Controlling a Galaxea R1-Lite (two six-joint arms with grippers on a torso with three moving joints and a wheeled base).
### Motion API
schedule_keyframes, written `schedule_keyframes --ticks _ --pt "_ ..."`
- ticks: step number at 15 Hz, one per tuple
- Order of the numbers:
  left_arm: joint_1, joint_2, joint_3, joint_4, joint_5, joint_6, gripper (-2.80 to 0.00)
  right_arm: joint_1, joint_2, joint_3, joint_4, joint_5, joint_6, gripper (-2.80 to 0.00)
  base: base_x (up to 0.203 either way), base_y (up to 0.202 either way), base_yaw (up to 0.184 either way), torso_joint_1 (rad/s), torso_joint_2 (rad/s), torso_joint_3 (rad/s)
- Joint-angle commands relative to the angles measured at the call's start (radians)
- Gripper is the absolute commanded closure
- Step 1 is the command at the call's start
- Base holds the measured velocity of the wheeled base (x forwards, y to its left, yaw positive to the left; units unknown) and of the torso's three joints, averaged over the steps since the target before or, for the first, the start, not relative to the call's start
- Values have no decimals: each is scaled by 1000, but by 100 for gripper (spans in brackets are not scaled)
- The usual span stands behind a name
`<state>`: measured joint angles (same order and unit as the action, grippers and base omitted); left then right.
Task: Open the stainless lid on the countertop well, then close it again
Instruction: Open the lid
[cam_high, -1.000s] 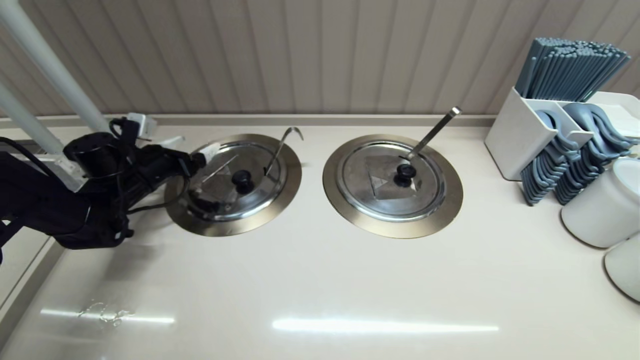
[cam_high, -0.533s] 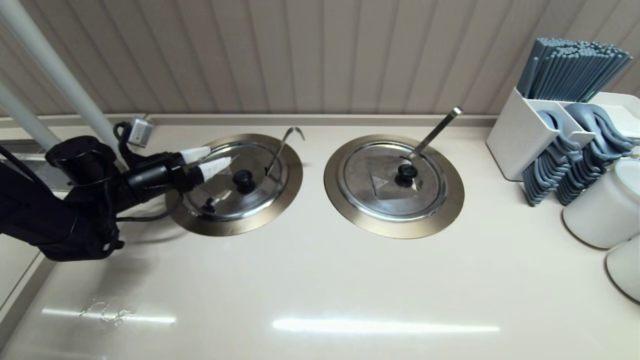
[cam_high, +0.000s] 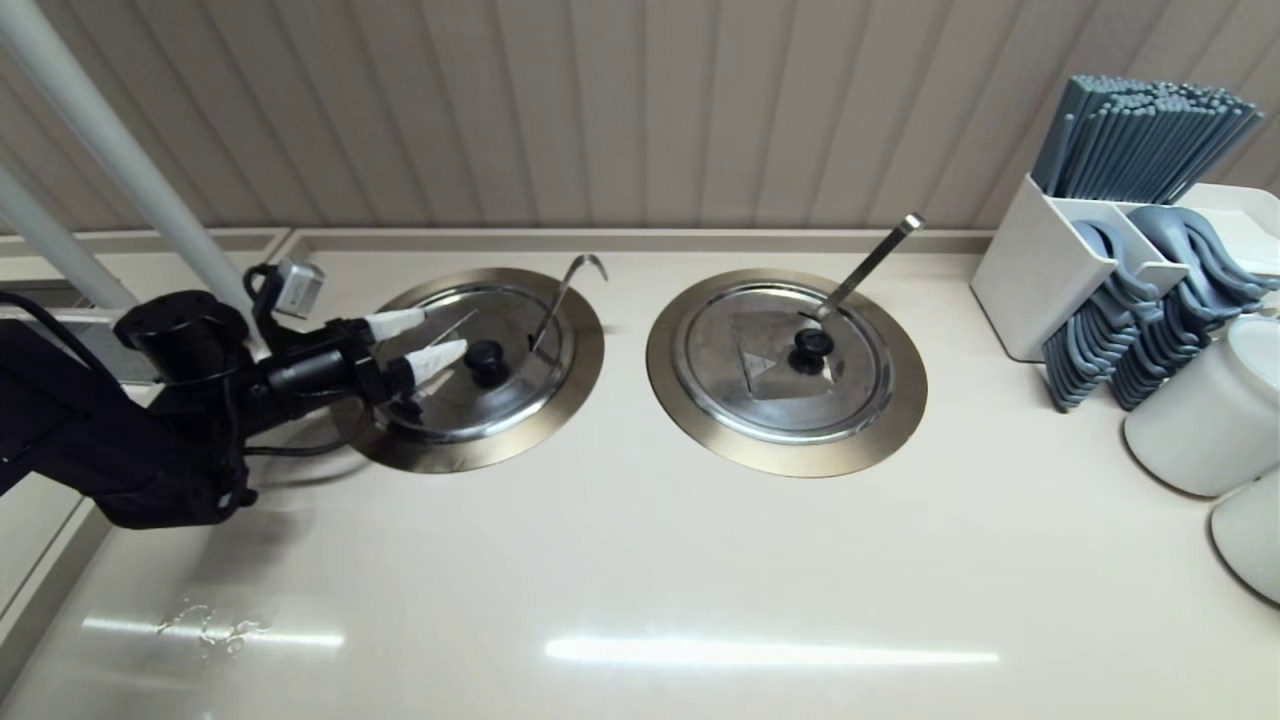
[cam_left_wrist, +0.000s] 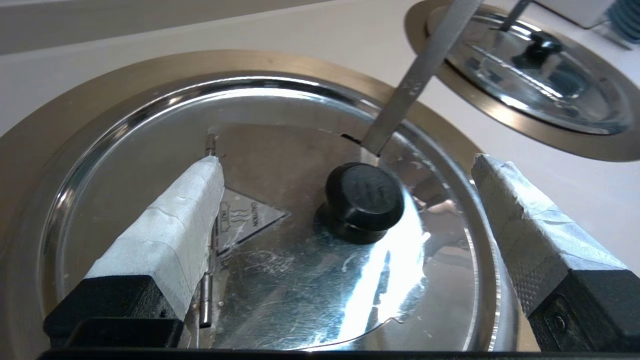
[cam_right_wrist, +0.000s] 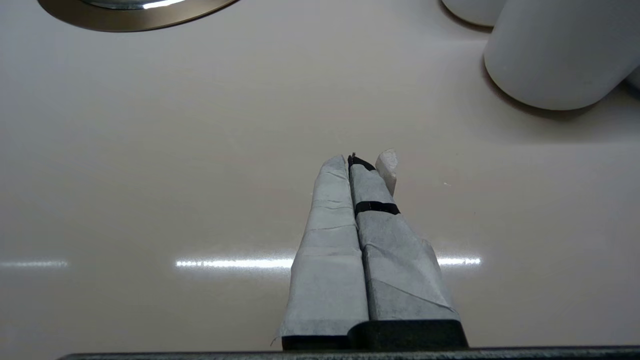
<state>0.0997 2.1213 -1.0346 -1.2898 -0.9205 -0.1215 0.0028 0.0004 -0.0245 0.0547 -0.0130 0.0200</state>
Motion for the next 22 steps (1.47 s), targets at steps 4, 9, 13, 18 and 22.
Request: schedule_keyframes --ticks 4,9,13,18,22 --pt "-84 65 -11 -9 201 136 -280 0 0 0 1 -1 0 0 0 0 0 0 0 0" --pt "-101 50 10 -9 235 200 -280 0 0 0 1 -1 0 0 0 0 0 0 0 0" --pt "-101 55 22 -2 234 258 -280 0 0 0 1 -1 0 0 0 0 0 0 0 0" --pt "-109 67 1 23 279 258 -280 0 0 0 1 -1 0 0 0 0 0 0 0 0" --pt "-107 71 -5 21 281 258 -280 0 0 0 1 -1 0 0 0 0 0 0 0 0"
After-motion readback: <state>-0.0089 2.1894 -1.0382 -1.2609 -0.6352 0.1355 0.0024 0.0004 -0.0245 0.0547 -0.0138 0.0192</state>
